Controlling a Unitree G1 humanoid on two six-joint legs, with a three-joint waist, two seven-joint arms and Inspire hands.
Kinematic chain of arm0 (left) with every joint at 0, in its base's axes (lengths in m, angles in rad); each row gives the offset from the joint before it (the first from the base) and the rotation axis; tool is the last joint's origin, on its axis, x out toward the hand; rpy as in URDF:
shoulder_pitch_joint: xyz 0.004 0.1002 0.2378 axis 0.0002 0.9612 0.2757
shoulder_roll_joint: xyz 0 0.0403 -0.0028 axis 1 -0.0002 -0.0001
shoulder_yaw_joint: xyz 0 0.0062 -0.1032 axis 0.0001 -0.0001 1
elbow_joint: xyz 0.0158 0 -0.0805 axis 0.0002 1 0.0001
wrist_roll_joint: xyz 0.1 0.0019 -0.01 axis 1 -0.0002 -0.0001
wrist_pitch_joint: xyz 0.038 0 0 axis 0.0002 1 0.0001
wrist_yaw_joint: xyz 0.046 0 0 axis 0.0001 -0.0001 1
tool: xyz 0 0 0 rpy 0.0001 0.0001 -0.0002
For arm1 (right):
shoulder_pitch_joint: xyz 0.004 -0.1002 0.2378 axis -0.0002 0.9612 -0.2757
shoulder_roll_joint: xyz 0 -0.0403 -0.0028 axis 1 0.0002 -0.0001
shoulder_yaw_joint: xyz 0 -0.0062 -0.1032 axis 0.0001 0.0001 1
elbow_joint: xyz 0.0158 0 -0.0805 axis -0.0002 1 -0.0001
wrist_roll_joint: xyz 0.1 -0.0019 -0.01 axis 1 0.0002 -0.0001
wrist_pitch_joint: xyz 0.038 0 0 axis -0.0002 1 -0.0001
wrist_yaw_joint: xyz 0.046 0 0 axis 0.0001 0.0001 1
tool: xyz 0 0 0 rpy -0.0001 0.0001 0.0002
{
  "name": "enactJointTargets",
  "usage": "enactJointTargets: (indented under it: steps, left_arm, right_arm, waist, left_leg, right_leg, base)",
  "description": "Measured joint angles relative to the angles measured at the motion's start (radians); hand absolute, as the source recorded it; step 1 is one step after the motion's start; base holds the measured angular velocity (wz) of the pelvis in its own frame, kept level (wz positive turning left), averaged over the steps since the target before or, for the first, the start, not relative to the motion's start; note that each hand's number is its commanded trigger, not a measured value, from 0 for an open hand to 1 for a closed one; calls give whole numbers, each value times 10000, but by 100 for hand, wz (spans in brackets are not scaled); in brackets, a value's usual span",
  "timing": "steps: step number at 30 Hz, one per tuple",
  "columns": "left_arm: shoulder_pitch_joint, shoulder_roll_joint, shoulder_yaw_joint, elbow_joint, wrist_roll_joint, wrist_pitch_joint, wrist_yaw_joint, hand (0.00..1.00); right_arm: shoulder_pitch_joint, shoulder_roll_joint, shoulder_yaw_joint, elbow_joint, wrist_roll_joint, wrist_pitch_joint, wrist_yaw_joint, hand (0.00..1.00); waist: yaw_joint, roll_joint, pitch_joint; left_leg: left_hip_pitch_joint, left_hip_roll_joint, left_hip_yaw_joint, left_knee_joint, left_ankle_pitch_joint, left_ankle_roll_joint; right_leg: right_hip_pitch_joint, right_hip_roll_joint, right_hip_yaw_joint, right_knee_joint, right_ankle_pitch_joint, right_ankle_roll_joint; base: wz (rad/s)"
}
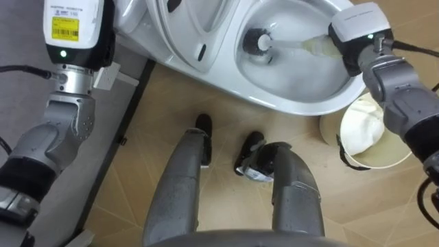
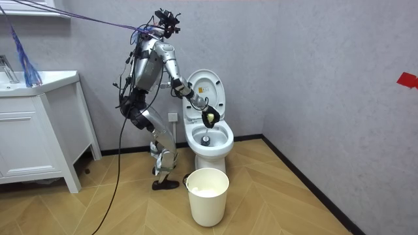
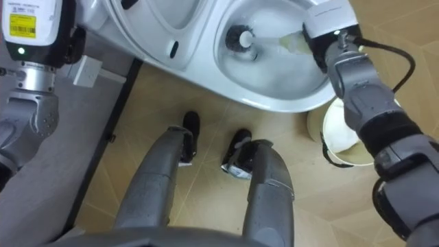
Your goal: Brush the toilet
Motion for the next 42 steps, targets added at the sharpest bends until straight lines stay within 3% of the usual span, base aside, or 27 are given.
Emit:
enactJointTargets:
  steps: [1,3,5,8,14,22,25,28,30,33,38,42]
  left_arm:
    - [3,0,-21,0,0,-4,-34,0]
    - [31,-3,-246,-6,-4,12,-138,0]
    - [62,-4,-491,-79,-22,30,-220,0]
    - [275,-198,-681,-180,-7,14,-328,0]
    - [320,-215,-1063,-209,-91,-20,-732,0]
    - [649,-176,-1194,-488,-249,-225,-1013,0]
    - [599,-8,-1202,-464,-310,-243,-1219,0]
    - [406,343,-1201,-430,-392,-345,-1422,0]
    - [324,549,-1156,-485,-390,-336,-1417,0]
    - [281,579,-856,-619,-165,-365,-1383,0]
    - [412,575,-756,-713,-169,-373,-1639,0]
    - [396,552,-761,-856,-169,-374,-1873,0]
  right_arm:
    - [66,1,65,-129,-3,83,113,100]
    - [365,-27,157,-700,-206,486,662,100]
    - [606,-38,186,-1035,-448,809,1008,100]
    - [1216,-55,135,-1693,-581,1283,1454,100]
    - [1783,-96,99,-3035,-591,1866,2297,100]
    - [2211,-133,-190,-3442,-1291,1889,2380,100]
    - [1892,-140,-227,-2738,-1128,1441,1940,100]
    - [915,12,-296,-888,-57,562,1071,100]
    - [42,102,-380,281,834,-235,490,100]
    - [-673,-96,-704,688,1076,-769,-61,100]
    - [-1199,-334,-763,633,810,-940,-317,100]
    - [-531,-520,-533,-513,692,-541,-112,100]
  waist:
    - [3,35,-22]
    - [183,303,-191]
    - [321,495,-289]
    - [418,706,-388]
    - [379,710,-389]
    - [238,683,-405]
    - [222,567,-412]
    - [65,53,-339]
    - [-170,-388,-206]
    - [-315,-754,-127]
    - [-380,-814,-134]
    - [-255,-727,-170]
  left_leg:
    - [24,3,-19,-21,-1,-2]
    - [99,125,-28,-91,-4,-5]
    - [200,158,34,-264,14,11]
    - [395,158,114,-466,38,-4]
    - [480,176,90,-745,131,-107]
    - [517,158,13,-819,173,-156]
    - [644,143,53,-859,185,-139]
    - [820,63,275,-1070,342,-96]
    - [896,-25,256,-1254,501,-100]
    - [747,-80,235,-1202,572,-77]
    - [779,-116,271,-1198,615,-22]
    - [783,-93,306,-1191,552,28]
  right_leg:
    - [36,23,0,-31,17,10]
    - [164,216,44,-326,173,59]
    - [233,261,58,-517,289,64]
    - [348,271,122,-646,304,84]
    - [343,343,139,-799,320,-31]
    - [422,405,114,-994,327,-40]
    - [514,381,138,-1000,299,2]
    - [456,194,250,-807,244,-10]
    - [437,108,246,-767,240,-14]
    - [262,13,220,-632,182,43]
    - [303,-28,247,-655,259,156]
    - [319,3,276,-689,329,113]
  base:
    - [-5]
    - [-13]
    - [-14]
    - [-6]
    - [1]
    - [2]
    - [-1]
    - [2]
    - [11]
    - [5]
    - [-1]
    - [-4]
